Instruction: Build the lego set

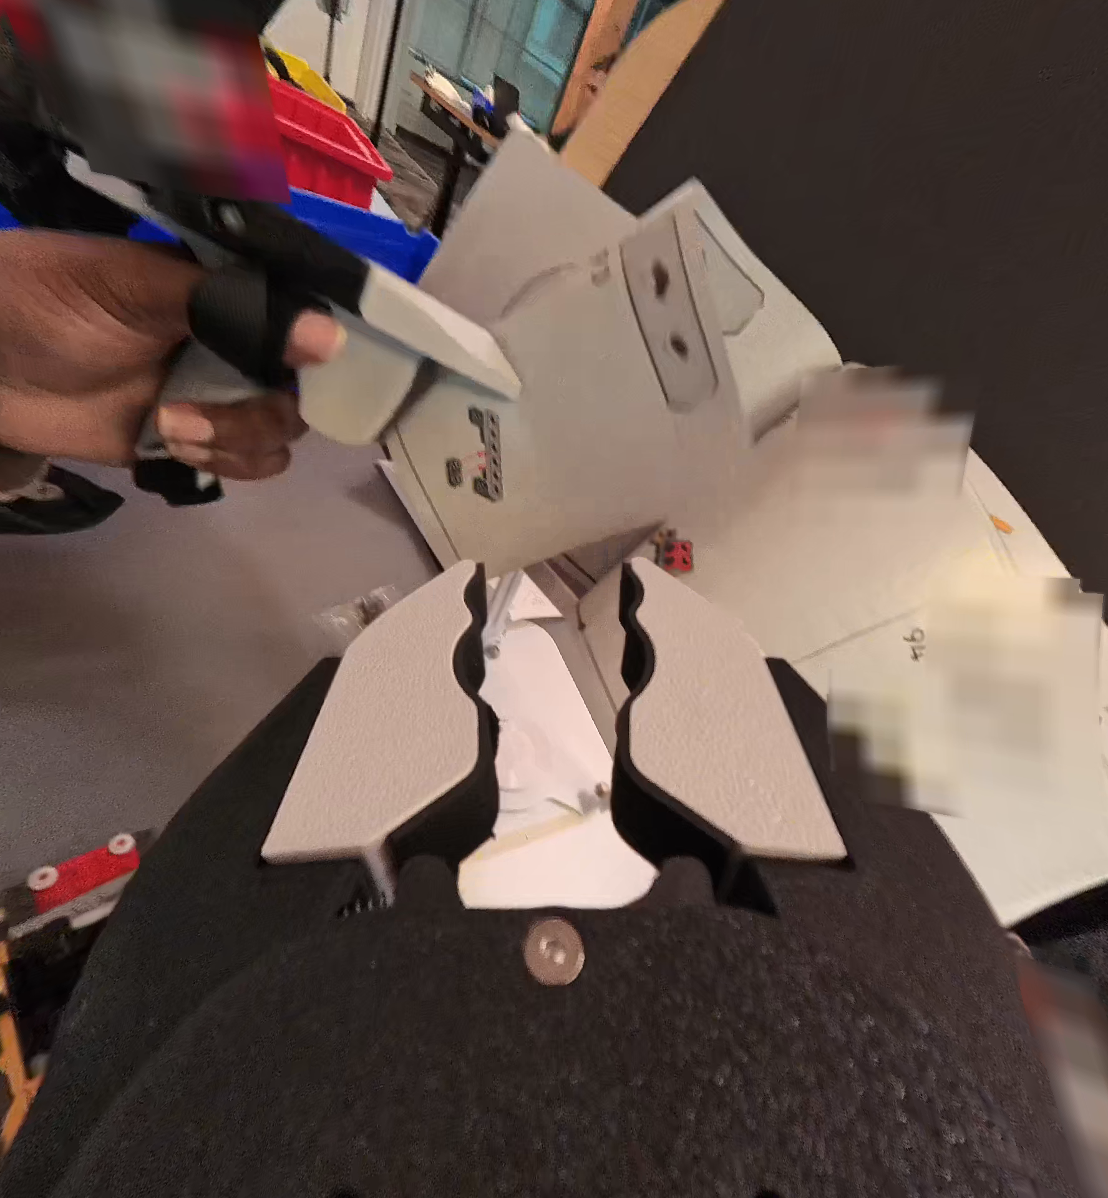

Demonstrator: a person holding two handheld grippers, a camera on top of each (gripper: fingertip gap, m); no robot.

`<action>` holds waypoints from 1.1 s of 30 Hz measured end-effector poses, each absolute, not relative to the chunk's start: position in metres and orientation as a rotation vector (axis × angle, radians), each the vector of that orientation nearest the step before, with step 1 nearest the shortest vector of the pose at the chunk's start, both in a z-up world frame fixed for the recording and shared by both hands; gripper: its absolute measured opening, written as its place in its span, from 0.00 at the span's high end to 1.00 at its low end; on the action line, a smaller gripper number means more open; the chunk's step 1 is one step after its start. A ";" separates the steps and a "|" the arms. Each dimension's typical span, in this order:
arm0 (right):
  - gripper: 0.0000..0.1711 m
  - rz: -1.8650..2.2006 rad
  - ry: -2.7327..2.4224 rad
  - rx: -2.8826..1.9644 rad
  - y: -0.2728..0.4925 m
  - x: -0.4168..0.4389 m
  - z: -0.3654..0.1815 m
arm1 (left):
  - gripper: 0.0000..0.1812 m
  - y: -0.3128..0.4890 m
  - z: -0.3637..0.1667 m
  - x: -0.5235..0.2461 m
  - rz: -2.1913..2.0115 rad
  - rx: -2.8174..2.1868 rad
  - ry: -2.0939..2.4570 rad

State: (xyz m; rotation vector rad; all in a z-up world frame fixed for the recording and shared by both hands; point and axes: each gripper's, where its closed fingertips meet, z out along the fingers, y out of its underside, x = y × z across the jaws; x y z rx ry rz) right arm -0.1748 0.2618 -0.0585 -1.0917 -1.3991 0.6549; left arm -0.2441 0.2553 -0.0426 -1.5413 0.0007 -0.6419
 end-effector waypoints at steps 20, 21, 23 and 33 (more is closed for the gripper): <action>1.00 0.029 -1.462 -1.335 0.373 -0.161 -0.090 | 1.00 0.258 -0.048 -0.269 -0.854 -1.446 -0.160; 1.00 0.057 -1.456 -1.361 0.373 -0.159 -0.091 | 1.00 0.258 -0.048 -0.269 -0.852 -1.449 -0.160; 1.00 0.090 -1.455 -1.425 0.375 -0.152 -0.097 | 1.00 0.255 -0.048 -0.271 -0.841 -1.450 -0.159; 0.99 0.261 -1.328 -1.611 0.377 -0.136 -0.094 | 0.99 0.248 -0.046 -0.274 -0.759 -1.480 -0.146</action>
